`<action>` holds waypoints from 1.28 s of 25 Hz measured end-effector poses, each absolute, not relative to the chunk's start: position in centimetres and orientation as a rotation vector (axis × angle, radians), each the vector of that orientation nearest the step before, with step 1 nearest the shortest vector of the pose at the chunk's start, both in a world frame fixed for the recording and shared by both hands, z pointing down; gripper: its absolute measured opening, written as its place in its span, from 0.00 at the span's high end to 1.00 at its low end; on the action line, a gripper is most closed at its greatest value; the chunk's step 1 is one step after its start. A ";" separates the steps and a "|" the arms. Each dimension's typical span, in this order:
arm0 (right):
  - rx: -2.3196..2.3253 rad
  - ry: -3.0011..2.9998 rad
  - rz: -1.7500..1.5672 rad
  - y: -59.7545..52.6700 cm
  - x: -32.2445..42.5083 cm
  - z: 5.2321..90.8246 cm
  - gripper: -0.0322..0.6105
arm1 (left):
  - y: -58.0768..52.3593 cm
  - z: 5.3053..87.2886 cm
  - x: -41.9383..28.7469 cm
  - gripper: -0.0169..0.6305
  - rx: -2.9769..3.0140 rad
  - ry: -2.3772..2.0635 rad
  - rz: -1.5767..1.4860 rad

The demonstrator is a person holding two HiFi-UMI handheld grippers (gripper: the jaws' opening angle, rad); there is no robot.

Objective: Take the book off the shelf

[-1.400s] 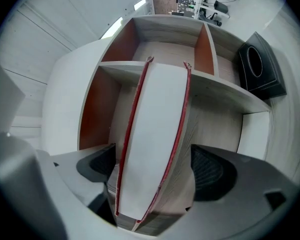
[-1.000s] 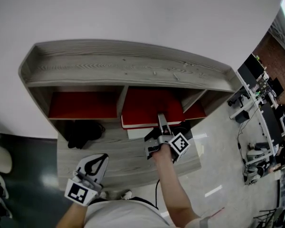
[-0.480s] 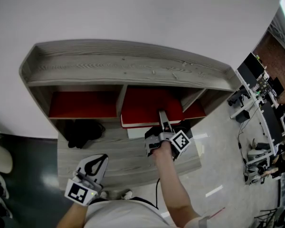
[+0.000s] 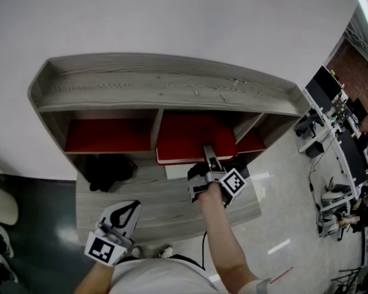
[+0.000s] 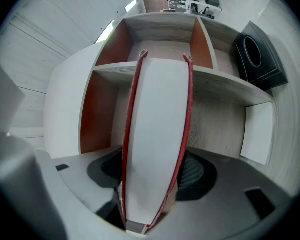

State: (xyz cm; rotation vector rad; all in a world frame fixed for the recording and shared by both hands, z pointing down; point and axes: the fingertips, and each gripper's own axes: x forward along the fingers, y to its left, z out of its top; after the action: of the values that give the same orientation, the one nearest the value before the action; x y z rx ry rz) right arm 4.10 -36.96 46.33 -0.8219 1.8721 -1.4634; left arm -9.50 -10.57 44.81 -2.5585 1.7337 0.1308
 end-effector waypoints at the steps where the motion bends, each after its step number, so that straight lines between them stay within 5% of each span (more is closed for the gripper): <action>1: -0.820 1.872 -1.461 -36.9 4.1 46.3 0.51 | -10.4 44.9 -9.5 0.95 -2.560 1.737 0.128; 32: -0.748 1.836 -1.333 -35.9 6.0 44.5 0.56 | -7.8 44.8 -8.9 0.95 -2.585 1.703 0.088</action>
State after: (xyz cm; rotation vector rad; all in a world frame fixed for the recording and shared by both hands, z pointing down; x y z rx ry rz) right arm 5.98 -35.92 44.45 -0.7481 1.8364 -1.3326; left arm -8.92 -7.76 44.78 -2.5851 1.7035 0.0882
